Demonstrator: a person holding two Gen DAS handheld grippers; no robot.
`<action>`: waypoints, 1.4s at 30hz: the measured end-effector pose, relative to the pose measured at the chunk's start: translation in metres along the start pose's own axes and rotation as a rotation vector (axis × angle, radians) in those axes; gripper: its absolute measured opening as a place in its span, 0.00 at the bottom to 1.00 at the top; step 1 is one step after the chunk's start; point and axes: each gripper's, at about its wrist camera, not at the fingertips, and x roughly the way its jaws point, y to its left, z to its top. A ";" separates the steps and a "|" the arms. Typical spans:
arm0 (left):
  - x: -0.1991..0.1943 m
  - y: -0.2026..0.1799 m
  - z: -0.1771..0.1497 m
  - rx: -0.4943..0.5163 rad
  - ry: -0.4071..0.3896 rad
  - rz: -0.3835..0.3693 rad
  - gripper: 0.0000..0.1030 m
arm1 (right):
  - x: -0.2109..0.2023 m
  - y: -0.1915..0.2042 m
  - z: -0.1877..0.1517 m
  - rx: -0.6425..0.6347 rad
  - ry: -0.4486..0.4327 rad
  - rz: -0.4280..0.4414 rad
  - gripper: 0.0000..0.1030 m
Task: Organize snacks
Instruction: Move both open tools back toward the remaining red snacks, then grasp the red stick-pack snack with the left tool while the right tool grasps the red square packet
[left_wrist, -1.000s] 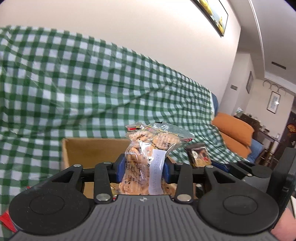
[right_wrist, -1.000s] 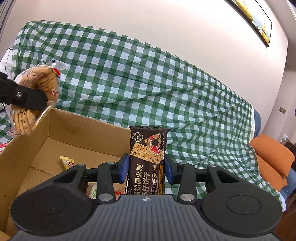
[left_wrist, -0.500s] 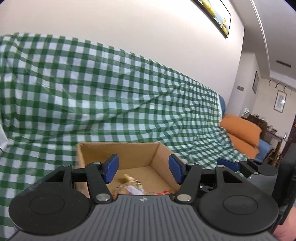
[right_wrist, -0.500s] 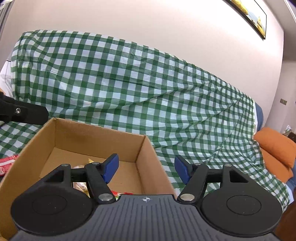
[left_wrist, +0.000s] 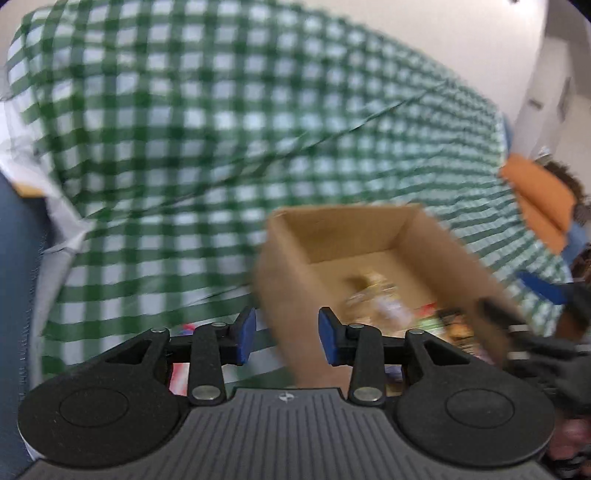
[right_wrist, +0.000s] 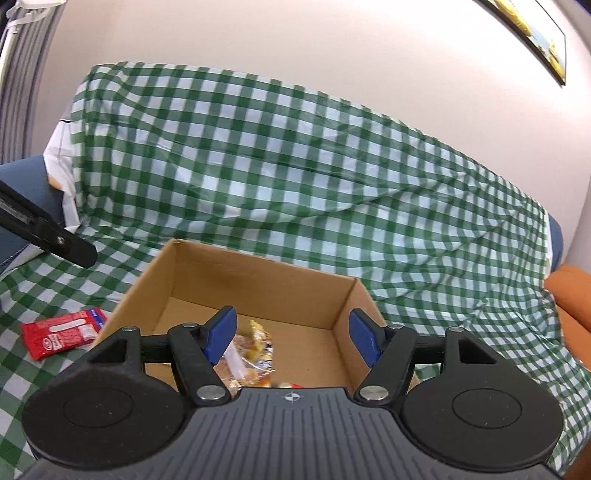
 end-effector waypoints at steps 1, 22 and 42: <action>0.008 0.011 -0.005 -0.019 0.009 0.021 0.53 | 0.000 0.001 0.000 -0.001 0.001 0.005 0.67; 0.106 0.064 -0.044 -0.050 0.375 0.240 0.61 | 0.013 0.019 0.000 -0.003 0.056 0.045 0.68; 0.045 0.157 -0.055 -0.390 0.377 0.329 0.43 | -0.004 0.089 0.012 -0.106 -0.026 0.230 0.67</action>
